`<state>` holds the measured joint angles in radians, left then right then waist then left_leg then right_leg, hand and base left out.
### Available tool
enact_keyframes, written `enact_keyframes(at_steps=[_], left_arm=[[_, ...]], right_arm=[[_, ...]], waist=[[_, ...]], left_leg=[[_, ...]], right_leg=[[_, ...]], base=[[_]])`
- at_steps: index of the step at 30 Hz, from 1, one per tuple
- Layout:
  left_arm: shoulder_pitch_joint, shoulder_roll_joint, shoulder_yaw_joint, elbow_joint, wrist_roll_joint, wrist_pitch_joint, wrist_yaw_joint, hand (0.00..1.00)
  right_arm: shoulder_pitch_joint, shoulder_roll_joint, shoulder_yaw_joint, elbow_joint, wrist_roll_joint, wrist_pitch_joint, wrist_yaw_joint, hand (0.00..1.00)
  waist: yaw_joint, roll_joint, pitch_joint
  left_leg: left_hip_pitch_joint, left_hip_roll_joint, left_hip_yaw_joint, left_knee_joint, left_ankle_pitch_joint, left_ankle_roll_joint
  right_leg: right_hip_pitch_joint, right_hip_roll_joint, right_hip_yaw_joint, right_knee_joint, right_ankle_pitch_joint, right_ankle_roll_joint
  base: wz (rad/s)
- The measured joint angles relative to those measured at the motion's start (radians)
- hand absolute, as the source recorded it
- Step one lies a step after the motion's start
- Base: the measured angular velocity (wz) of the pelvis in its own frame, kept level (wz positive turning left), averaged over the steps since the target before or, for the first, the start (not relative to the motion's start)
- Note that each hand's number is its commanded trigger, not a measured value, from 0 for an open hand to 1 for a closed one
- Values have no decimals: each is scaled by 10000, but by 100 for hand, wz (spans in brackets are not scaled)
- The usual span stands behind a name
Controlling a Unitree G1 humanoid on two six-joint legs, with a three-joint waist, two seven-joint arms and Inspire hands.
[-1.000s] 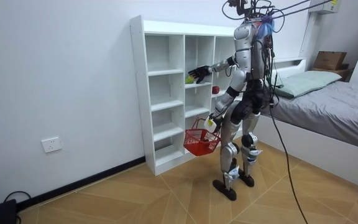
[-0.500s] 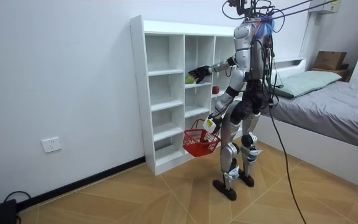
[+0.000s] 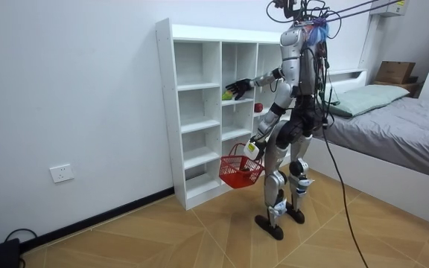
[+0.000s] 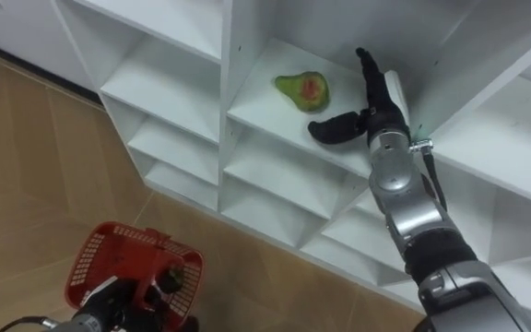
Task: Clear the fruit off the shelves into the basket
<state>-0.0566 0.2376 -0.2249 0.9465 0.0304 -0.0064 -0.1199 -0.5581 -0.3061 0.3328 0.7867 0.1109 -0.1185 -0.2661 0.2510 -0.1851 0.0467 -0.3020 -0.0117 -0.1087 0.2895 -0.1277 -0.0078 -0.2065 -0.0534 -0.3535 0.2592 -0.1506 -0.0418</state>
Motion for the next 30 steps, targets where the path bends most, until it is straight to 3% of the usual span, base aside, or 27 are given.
enact_keyframes(at_steps=[12,30], left_arm=[[-166,-174,-436,181,11,-275,308,100],[-170,-214,-549,173,10,-300,690,100]], right_arm=[[-204,129,-4,-272,-10,1,-495,0],[-308,272,-11,-518,-89,-25,-1082,0]], waist=[[-27,-80,35],[-109,-19,78]], left_leg=[[-256,11,198,9,57,12],[-356,25,254,3,60,10]], right_leg=[[-402,-14,274,105,7,-7],[-563,-8,350,138,7,-12]], base=[[-5],[-1]])
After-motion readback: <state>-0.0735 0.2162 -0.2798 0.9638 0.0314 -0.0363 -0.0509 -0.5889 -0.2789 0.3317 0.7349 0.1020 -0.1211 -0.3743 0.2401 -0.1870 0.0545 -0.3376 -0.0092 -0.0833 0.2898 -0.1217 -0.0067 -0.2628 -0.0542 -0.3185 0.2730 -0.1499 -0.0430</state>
